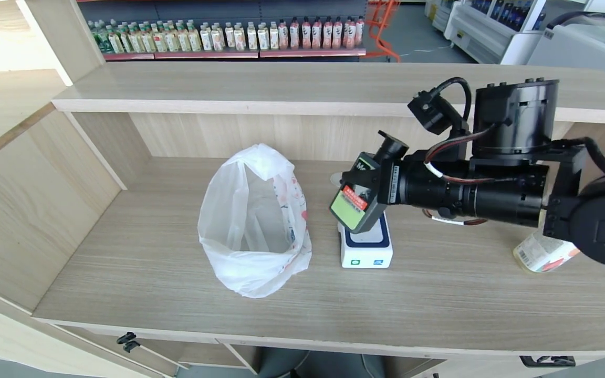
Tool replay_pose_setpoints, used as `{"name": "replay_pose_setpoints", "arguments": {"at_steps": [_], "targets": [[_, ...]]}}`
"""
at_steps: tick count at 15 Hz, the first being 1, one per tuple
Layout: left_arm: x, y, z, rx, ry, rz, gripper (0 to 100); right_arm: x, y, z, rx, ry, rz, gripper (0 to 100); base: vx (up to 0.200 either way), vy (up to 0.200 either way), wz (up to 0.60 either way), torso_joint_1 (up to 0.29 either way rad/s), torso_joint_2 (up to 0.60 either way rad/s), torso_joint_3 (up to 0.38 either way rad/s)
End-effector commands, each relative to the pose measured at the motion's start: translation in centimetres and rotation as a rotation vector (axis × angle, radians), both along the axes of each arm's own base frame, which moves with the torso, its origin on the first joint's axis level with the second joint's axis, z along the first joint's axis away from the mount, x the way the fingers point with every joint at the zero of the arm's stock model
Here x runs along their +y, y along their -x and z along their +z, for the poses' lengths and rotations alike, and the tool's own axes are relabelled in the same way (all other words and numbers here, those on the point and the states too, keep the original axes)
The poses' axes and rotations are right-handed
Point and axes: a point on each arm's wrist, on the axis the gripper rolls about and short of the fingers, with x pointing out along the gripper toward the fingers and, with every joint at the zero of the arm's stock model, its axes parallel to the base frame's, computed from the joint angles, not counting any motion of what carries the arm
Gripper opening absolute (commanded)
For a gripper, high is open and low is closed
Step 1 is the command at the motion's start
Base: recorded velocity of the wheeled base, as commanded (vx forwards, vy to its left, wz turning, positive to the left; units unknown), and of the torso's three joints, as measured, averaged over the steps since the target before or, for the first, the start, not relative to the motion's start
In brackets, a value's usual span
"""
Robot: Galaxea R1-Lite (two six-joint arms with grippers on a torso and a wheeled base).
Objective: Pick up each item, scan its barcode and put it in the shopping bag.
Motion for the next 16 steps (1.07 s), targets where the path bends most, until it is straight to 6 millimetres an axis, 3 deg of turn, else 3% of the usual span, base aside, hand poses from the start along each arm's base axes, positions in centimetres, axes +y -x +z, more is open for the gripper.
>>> {"name": "replay_pose_setpoints", "arguments": {"at_steps": [1, 3, 8, 10, 16], "targets": [[0.0, 0.0, 0.0, 0.000, 0.001, 0.000, 100, 2.9, -2.6, -2.9, 0.043, 0.025, 0.105, 0, 0.000, 0.000, 0.00, 0.000, 0.00, 0.000], [0.0, 0.0, 0.0, 0.000, 0.000, 0.000, 100, 2.5, -3.2, -4.0, 0.008, 0.006, 0.292, 0, 0.000, 0.000, 0.00, 0.000, 0.00, 0.000], [0.0, 0.0, 0.0, 0.000, 0.000, 0.000, 100, -0.1, -4.3, -7.0, -0.097, 0.184, 0.292, 0, 0.000, 0.000, 0.00, 0.000, 0.00, 0.000], [0.0, 0.0, 0.0, 0.000, 0.001, 0.000, 100, 0.1, -5.4, -7.9, -0.135, 0.228, 0.310, 0, 0.000, 0.000, 0.00, 0.000, 0.00, 0.000], [0.0, 0.0, 0.0, 0.000, 0.001, 0.000, 100, 2.9, -8.8, -9.3, -0.282, 0.084, 0.545, 0, 0.000, 0.000, 0.00, 0.000, 0.00, 0.000]]}}
